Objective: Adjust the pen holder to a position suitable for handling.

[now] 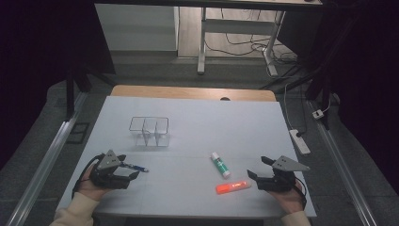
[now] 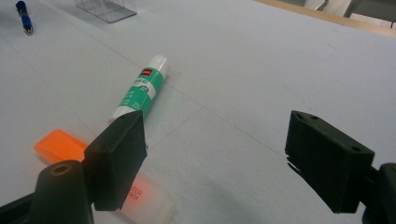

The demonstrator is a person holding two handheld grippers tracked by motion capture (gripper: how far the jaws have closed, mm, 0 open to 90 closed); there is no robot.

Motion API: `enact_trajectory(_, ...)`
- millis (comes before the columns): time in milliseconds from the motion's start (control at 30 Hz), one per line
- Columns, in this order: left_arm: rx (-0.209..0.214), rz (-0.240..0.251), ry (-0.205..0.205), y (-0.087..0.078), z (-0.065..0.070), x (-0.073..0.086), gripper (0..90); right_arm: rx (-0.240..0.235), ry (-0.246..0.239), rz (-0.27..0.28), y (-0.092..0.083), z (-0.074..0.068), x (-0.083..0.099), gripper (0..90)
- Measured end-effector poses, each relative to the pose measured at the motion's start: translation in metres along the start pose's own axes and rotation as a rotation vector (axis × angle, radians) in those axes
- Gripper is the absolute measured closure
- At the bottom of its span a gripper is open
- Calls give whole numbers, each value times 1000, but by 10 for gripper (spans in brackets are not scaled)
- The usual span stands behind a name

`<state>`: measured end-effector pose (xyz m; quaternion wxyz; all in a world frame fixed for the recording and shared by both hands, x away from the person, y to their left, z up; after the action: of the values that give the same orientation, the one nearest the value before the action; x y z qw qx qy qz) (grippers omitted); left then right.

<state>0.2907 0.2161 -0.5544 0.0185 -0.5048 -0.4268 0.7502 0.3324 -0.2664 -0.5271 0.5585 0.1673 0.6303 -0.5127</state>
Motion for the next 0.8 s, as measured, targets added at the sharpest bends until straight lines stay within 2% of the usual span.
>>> enact_trajectory(200,-6,7,-6,-1,1,1,188,2,-7,-13,1,-1,2,206)
enact_trajectory(800,-8,8,-6,-1,-1,-1,191,17,3,-8,2,1,2,214)
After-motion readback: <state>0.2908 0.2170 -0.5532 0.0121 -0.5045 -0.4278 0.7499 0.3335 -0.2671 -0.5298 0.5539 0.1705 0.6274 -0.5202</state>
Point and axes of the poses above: each handheld gripper's, and its own axes: y roughly forward along the jaws, x roughly out of its underside, z roughly to its right, the point moved 6 cm from there along y, roughly forward along the jaws, and after that the axes turned 14 degrees about x, right-handed, at the moved point
